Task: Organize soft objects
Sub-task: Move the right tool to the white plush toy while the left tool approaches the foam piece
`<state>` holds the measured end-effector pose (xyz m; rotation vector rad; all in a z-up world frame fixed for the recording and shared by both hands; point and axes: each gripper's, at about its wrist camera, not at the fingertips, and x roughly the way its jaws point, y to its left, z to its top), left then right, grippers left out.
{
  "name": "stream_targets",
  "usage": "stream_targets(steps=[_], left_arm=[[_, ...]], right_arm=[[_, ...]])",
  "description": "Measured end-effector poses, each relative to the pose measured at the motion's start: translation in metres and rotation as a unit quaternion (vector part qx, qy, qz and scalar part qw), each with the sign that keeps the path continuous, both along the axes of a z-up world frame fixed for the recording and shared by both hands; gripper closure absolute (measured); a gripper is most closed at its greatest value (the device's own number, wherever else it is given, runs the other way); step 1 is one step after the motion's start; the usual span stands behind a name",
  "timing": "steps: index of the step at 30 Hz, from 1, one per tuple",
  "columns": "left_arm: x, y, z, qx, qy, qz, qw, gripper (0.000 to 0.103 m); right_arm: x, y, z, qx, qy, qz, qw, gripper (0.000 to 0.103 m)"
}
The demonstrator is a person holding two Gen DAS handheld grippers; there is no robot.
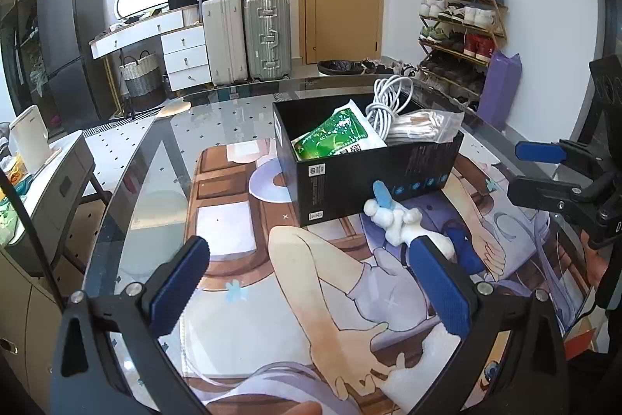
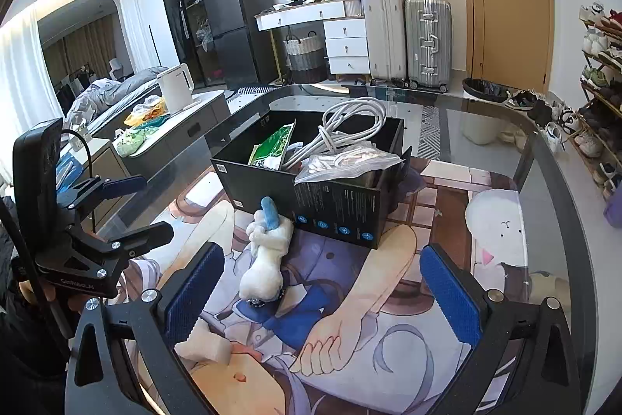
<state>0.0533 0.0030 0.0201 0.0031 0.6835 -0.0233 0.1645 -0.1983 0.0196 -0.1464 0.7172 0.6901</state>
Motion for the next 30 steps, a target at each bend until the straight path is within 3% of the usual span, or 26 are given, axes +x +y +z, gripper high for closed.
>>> stream_targets(steps=[16,30], left_arm=[[-0.01,-0.014,0.006,0.007,0.004,-0.054,0.9985,0.0],[-0.015,-0.037,-0.012,0.041,0.049,-0.122,0.9905,0.0]], right_arm=[[0.0,0.01,-0.013,-0.012,0.018,0.014,1.0,0.001],[0.005,0.009,-0.021,-0.022,0.031,0.013,0.999,0.001]])
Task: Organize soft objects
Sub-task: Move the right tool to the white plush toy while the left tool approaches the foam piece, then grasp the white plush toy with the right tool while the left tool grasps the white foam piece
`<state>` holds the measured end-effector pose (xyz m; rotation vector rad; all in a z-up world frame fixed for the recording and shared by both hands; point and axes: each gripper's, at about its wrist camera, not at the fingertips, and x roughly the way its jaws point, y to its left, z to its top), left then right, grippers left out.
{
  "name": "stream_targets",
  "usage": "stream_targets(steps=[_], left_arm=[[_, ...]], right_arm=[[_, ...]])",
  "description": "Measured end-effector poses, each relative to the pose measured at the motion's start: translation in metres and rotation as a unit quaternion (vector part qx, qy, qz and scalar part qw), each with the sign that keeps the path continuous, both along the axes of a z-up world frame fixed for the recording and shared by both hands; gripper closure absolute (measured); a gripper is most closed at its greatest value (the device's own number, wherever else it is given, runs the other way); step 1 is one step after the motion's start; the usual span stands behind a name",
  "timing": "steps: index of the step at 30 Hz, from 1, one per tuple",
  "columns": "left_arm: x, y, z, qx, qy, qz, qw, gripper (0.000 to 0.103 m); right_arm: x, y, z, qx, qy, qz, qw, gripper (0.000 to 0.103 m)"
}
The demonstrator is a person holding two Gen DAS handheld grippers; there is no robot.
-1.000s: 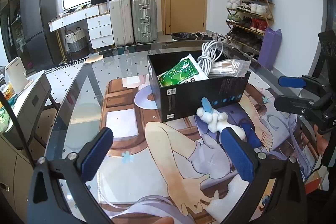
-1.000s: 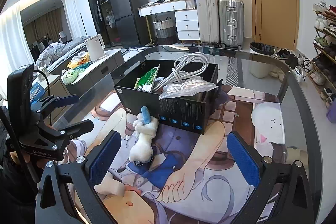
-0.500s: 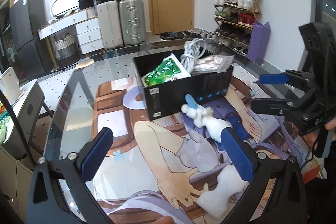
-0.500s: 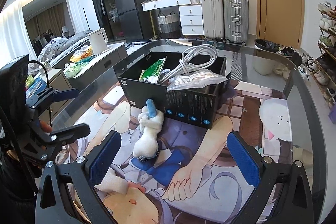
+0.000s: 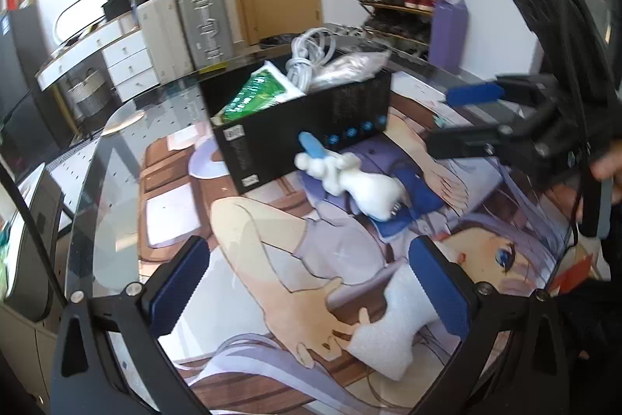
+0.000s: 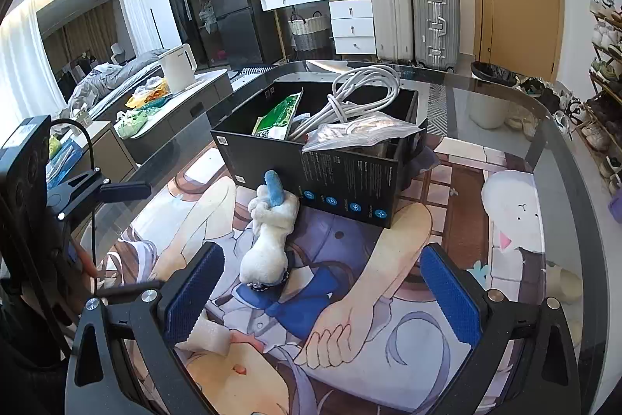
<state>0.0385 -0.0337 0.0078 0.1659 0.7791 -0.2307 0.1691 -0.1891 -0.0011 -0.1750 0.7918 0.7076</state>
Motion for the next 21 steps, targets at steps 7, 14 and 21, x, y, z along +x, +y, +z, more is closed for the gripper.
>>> stream_targets(steps=[7,14,21], left_arm=[[-0.011,-0.014,-0.002,-0.001,0.012,-0.058,0.9983,0.0],[-0.018,-0.02,-0.009,0.004,0.025,-0.092,0.9954,0.0],[-0.012,-0.014,-0.015,0.009,0.031,-0.076,0.9966,0.0]], right_arm=[[0.001,-0.001,0.0,0.0,0.0,0.0,1.0,0.001],[0.003,0.004,-0.007,-0.006,0.013,0.002,1.0,0.001],[0.008,0.014,-0.02,-0.023,0.036,0.001,0.999,0.001]])
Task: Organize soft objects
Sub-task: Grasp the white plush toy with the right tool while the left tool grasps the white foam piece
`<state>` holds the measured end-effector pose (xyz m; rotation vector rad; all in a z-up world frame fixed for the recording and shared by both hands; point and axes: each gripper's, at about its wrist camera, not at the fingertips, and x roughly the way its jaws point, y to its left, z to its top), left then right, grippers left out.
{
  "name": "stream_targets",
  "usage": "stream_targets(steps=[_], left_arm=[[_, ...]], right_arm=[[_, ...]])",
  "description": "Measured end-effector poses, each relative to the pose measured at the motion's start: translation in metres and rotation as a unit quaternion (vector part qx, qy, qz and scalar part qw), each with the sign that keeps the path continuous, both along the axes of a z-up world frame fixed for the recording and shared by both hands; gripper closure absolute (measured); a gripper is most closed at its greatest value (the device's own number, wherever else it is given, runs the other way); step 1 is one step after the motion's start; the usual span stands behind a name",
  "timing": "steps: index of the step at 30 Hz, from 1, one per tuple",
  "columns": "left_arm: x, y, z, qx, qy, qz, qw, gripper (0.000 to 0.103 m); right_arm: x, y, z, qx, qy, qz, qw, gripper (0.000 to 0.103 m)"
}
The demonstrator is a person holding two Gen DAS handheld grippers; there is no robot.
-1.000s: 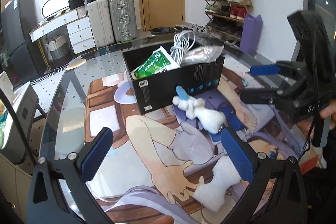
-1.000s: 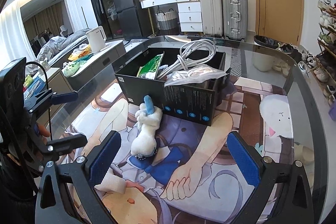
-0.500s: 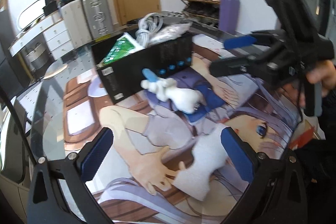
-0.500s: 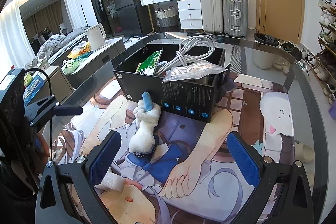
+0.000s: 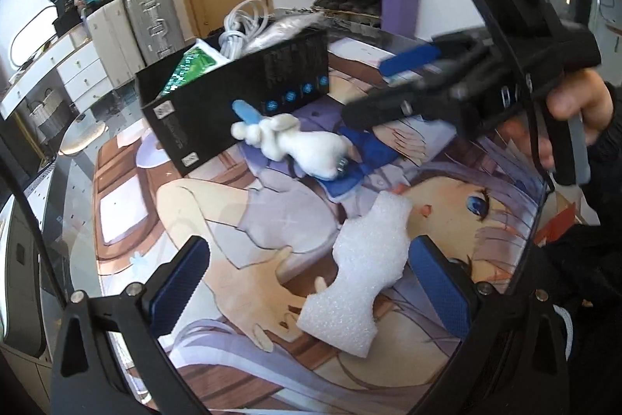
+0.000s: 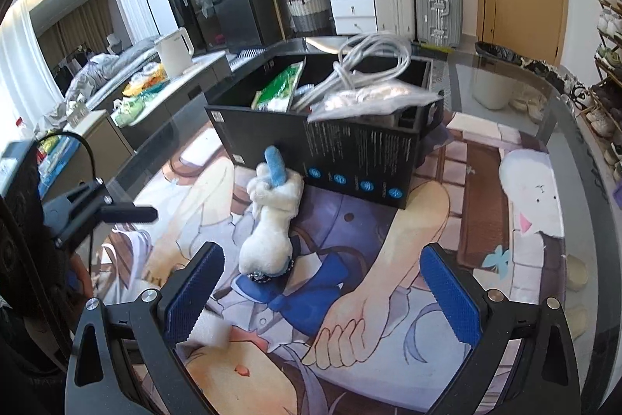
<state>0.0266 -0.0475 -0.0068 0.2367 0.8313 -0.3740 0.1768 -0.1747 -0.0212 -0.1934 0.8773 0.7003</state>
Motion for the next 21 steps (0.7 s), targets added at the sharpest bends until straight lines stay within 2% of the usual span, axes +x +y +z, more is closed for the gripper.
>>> stream_targets(steps=[5,10,21], left_arm=[[0.009,0.015,-0.003,-0.007,0.008,0.023,0.9997,0.0],[0.017,0.03,-0.007,0.006,0.008,0.057,0.9983,0.0],[0.031,0.052,-0.01,0.007,0.017,0.11,0.9937,0.0]], right_arm=[[0.003,0.008,-0.008,-0.006,0.009,0.0,1.0,0.001],[0.007,0.022,-0.015,-0.022,0.014,0.001,1.0,0.001],[0.017,0.058,-0.03,-0.092,-0.01,-0.001,0.996,0.001]])
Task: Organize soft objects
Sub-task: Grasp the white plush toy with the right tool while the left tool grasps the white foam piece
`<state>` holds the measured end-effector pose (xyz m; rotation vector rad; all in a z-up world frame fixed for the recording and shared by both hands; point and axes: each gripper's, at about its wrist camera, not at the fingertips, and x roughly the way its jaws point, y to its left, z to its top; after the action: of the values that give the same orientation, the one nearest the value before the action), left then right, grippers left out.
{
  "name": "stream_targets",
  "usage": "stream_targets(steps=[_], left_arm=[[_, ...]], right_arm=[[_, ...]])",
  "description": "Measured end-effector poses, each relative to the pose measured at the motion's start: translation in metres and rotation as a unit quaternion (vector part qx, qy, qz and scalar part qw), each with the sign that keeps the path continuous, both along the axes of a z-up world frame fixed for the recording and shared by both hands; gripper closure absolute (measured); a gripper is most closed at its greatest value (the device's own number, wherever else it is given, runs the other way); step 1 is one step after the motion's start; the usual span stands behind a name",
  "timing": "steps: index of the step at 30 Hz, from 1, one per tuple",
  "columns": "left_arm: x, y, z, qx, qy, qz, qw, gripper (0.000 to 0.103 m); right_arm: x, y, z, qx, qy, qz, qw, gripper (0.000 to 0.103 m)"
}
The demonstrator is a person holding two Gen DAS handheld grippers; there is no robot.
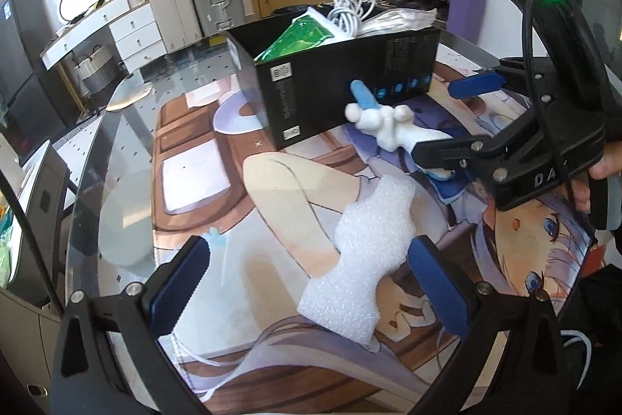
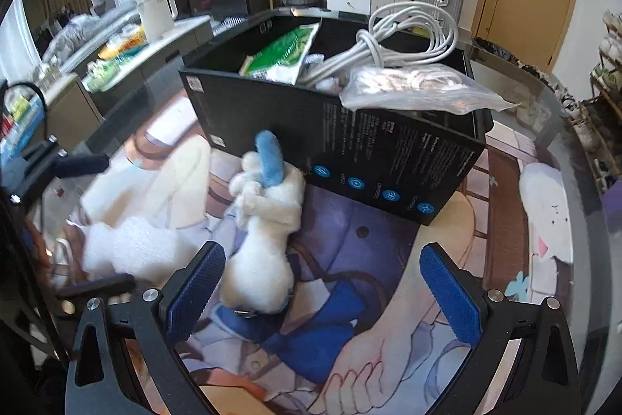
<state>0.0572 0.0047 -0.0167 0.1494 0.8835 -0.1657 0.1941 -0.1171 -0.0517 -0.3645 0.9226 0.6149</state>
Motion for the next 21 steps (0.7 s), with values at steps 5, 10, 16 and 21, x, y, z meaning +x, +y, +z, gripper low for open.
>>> stream_targets(steps=[5,10,16,21], left_arm=[[0.002,0.004,-0.001,-0.001,0.001,0.005,1.0,0.0],[0.005,0.008,0.0,-0.009,-0.001,0.018,0.9998,0.0],[0.007,0.013,-0.001,-0.014,-0.005,0.035,0.9993,0.002],[0.009,0.014,-0.003,-0.021,0.0,0.028,0.9994,0.01]], right_arm=[[0.001,-0.014,-0.001,-0.012,-0.005,-0.012,1.0,0.001],[0.009,-0.04,-0.001,-0.017,-0.009,-0.051,0.999,0.001],[0.018,-0.056,0.002,-0.012,-0.015,-0.078,0.997,0.001],[0.007,-0.054,0.006,0.038,0.018,-0.046,0.998,0.001]])
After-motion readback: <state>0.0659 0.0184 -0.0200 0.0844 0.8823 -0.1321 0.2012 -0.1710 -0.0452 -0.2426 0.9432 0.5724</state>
